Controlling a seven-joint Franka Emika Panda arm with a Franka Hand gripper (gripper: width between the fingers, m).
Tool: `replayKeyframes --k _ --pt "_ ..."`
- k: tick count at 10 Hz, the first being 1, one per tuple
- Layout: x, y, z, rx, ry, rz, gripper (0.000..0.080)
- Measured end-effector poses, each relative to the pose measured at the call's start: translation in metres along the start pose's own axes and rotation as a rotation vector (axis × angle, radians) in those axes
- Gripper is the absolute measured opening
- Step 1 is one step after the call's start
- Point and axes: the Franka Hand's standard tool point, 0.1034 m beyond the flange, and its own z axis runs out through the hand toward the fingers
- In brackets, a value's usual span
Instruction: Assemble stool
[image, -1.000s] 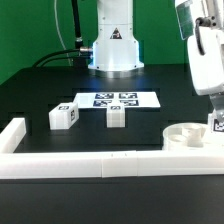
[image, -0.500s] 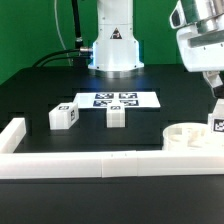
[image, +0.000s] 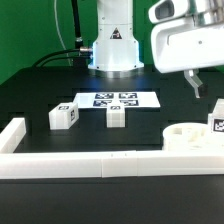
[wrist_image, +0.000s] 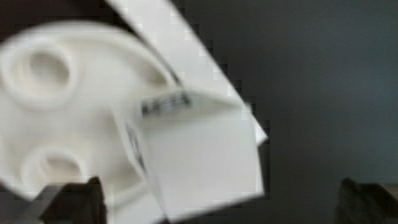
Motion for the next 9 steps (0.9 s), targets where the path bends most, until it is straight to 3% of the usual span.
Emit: replayKeyframes --k 1,5,7,9 --pt "-0.002 0.001 0.002 -0.014 -0.015 -0.13 0.0649" --pt "0.001 0.007 0.002 -0.021 -0.013 -0.389 0.0649" --pt "-0.005 0.003 0.011 -0.077 -0.029 -0.699 0.0649" --pt "-0.011 -0.001 0.016 -0.115 -0.056 -0.99 0.0649"
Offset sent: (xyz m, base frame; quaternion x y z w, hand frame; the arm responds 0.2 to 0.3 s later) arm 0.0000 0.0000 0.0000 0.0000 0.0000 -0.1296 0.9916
